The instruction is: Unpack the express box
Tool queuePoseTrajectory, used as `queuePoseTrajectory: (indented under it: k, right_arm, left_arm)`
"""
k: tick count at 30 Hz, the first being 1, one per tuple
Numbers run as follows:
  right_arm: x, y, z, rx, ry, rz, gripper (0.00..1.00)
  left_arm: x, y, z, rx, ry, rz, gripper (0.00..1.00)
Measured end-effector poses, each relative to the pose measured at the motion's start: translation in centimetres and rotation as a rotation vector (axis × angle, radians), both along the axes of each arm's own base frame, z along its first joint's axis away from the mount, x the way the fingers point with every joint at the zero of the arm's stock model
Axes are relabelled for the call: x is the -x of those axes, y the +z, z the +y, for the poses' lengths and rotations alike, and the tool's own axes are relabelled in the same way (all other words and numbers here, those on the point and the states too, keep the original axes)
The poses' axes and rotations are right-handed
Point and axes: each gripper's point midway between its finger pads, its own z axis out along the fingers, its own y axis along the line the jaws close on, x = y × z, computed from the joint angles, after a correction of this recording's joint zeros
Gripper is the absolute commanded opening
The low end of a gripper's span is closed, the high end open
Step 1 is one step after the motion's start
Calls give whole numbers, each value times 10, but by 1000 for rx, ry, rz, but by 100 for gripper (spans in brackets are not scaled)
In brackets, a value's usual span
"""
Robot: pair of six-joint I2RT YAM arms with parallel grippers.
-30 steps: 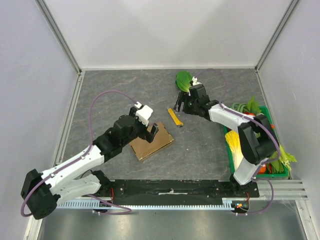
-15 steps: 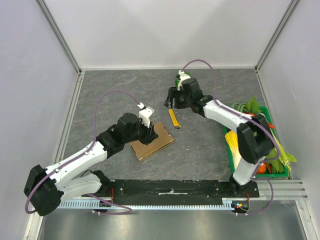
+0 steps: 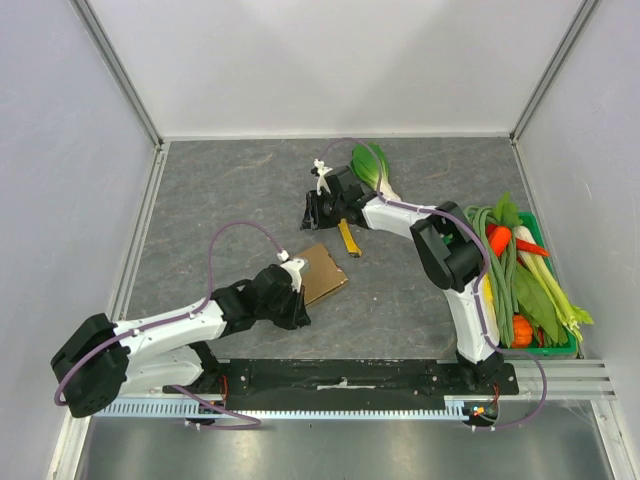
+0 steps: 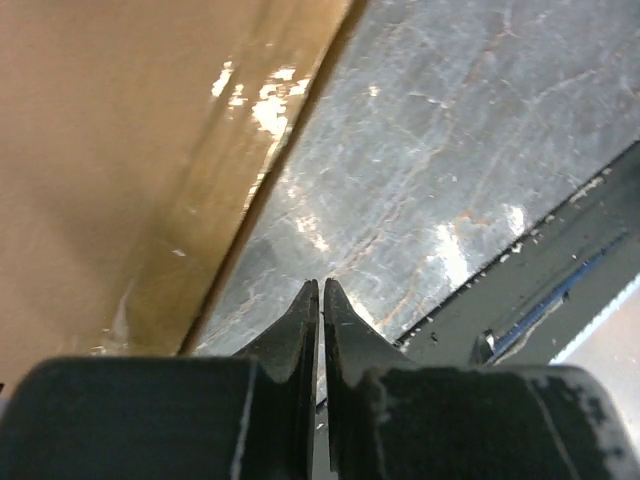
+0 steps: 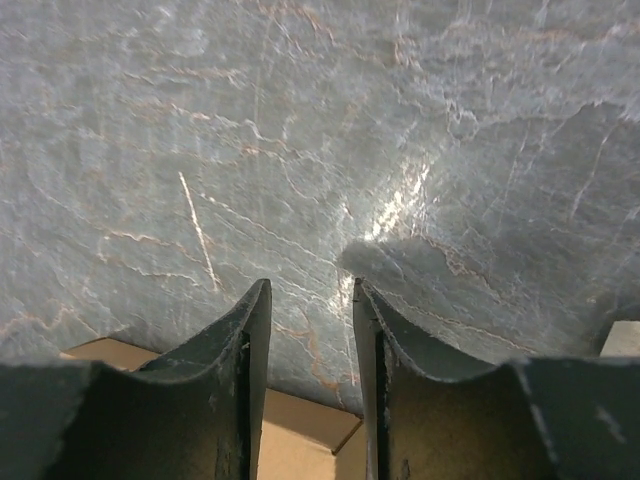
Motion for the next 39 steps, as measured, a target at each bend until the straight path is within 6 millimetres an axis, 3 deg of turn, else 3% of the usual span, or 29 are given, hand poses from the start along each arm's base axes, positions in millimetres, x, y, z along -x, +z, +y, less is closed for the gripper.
queuePoseTrajectory:
  k: [9,14,23,34,38,39]
  right_arm:
    - [26,-24,5,54,29,62,44]
    - [30,-25,1,86,25,62,43]
    - [51,-26,-39,197,-29,94,43]
    - [73,-22,-91,329,-135,123,41]
    - [77,-12,-101,372,-189,101,50]
    - [78,-8,-103,381,-204,90,52]
  left_arm:
    - [-15,-31,19,-121,106,5,9]
    - [-38,-30,26,-99,201,5,9]
    - [-85,-29,69,-70,438,34,9]
    - [-134,-27,66,56,491,48,9]
    - [-151,-16,68,71,520,32,10]
    - [-155,-11,68,74,532,21,16]
